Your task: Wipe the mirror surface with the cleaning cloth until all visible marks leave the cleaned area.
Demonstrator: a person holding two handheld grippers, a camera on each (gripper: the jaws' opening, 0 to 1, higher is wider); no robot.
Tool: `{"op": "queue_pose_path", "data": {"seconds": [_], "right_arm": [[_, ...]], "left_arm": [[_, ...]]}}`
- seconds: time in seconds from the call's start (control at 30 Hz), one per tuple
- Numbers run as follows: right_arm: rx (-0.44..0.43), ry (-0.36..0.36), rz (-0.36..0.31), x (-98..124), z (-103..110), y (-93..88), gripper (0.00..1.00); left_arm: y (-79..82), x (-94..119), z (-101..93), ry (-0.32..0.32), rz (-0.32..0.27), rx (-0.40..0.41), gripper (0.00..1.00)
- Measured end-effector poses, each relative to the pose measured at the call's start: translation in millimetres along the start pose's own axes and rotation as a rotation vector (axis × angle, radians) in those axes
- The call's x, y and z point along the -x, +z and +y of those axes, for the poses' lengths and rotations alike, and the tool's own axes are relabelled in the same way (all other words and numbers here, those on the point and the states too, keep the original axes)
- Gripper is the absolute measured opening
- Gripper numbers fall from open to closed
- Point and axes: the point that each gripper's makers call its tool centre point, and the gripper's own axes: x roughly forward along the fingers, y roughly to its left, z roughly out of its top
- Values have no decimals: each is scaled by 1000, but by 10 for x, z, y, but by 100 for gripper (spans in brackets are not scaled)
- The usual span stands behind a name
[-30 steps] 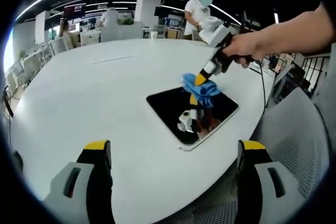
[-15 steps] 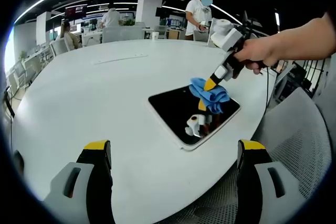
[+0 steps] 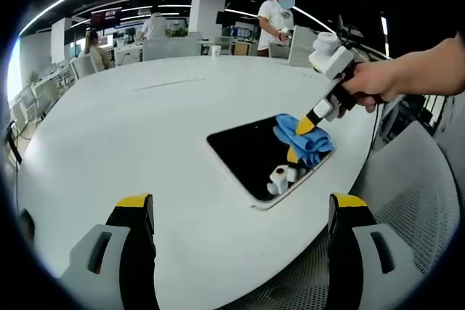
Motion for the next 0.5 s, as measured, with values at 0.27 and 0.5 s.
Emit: {"op": "queue_pose_path", "data": {"seconds": [0.27,0.5], "right_arm": [[3,15,-2,43,37,-135,1],[5,28,2,85,81,-263,1]], "left_arm": [[9,10,6,5,-4,6,99],[21,13,50,22,-13,8,99]]}}
